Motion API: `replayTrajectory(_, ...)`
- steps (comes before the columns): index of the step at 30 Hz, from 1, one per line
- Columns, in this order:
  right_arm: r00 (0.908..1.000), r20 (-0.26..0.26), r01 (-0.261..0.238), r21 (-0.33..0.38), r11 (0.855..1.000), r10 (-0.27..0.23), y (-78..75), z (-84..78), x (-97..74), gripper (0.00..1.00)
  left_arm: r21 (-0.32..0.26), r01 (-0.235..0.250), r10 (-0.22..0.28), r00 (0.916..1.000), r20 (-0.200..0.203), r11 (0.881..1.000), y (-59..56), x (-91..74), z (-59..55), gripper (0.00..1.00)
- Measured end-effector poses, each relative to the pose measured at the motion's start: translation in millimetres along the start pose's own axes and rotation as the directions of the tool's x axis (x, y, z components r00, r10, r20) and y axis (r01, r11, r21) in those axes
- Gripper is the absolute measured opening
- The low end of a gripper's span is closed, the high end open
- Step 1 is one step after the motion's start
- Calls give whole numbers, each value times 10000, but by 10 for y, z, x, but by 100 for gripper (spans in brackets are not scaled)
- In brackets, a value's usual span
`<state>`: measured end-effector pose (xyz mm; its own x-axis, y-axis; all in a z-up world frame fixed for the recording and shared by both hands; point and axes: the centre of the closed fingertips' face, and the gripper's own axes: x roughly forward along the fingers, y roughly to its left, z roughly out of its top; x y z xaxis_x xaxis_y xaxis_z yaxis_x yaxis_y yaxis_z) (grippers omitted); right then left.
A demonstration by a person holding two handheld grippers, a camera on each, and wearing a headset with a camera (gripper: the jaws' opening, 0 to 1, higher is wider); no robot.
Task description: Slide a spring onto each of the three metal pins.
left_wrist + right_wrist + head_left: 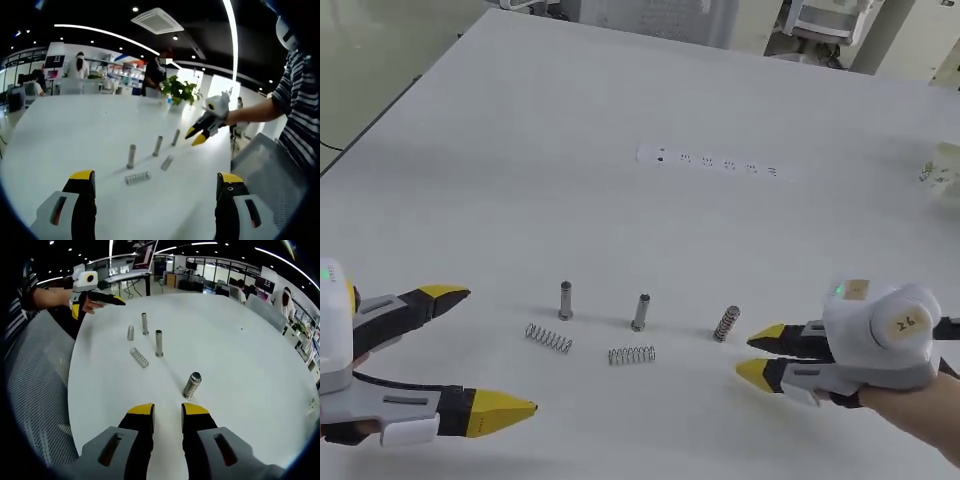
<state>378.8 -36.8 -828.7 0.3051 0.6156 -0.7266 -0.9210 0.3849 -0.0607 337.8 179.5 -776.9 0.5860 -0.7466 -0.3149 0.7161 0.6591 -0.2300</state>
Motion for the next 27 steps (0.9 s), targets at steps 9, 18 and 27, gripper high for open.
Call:
replayTrajectory(9,9954,-127,-963,-1109,9892,955,271,269,94,17,61,43,-43,10000,-15,10000,-25,-2,-5,98)
replayTrajectory(18,9888,-361,-1494,-2027,9678,1450,405,451,220,17,137,89,-88,9999,-97,9999,-40,-3,-19,98)
replayTrajectory(27,9801,-795,-1976,-3043,9319,1819,570,570,389,18,146,125,-123,9998,-154,9998,-52,3,-30,98)
